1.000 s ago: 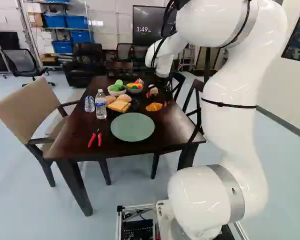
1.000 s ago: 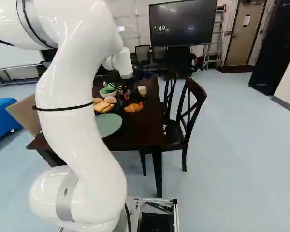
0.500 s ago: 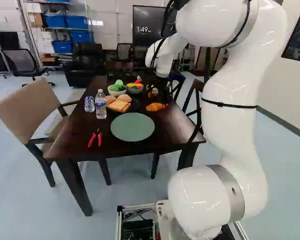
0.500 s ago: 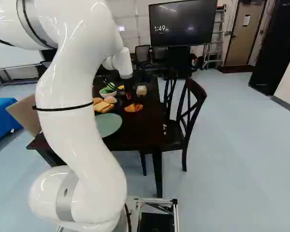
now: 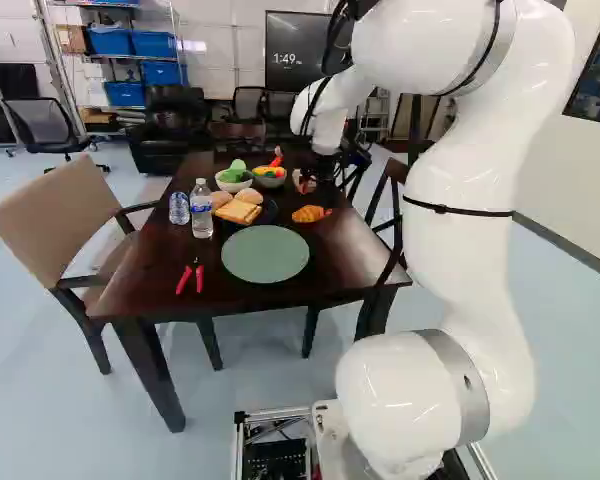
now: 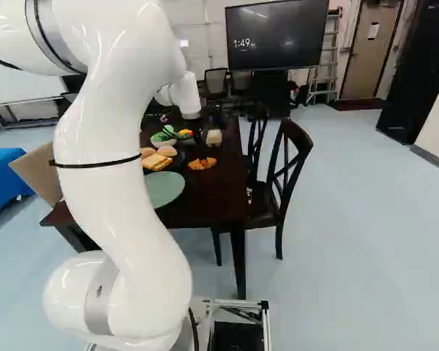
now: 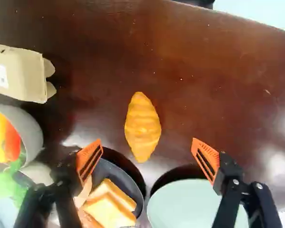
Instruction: Move the croissant to the empty plate
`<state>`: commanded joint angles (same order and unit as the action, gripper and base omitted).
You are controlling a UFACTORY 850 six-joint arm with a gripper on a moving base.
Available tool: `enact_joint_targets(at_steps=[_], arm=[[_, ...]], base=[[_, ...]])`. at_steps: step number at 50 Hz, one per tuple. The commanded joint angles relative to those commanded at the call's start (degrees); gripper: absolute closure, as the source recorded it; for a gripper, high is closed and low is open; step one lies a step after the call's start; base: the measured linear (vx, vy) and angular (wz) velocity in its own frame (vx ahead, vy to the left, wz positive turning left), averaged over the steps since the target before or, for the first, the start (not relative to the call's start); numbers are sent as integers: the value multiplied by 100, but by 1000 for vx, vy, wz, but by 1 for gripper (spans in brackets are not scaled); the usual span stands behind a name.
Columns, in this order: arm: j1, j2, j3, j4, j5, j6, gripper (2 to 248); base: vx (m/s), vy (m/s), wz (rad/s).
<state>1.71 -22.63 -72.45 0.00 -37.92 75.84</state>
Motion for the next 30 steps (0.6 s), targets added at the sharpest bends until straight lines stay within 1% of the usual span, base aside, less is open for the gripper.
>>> enact_joint_targets(at_steps=[16, 30], arm=[[0, 0, 0, 0, 0, 962, 3], [0, -10, -2, 0, 0, 962, 3]], base=[[0, 0, 0], [0, 0, 0]])
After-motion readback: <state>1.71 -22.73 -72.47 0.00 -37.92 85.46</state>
